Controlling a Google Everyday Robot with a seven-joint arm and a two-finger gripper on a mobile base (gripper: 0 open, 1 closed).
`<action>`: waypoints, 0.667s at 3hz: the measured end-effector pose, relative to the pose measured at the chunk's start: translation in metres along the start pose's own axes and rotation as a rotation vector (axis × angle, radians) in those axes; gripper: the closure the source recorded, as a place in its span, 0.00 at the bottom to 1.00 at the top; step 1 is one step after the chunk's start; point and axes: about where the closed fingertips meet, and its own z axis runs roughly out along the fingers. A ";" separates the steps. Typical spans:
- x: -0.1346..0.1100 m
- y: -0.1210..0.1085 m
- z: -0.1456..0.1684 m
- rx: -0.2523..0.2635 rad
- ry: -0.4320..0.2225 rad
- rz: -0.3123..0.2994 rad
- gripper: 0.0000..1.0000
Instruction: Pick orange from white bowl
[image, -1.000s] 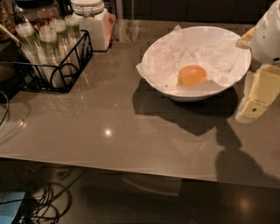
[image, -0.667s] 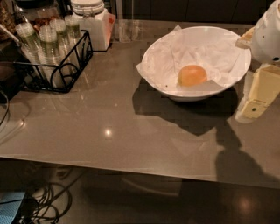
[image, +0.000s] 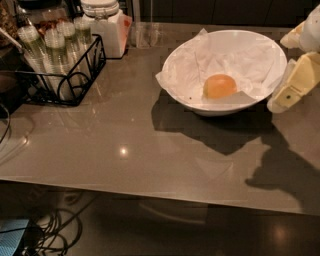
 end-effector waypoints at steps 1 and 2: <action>-0.014 -0.043 0.018 -0.050 -0.085 0.055 0.00; -0.025 -0.061 0.003 -0.003 -0.127 0.048 0.00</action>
Offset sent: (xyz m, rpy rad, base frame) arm 0.0428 -0.0018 -0.0032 0.0989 0.0228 -0.0117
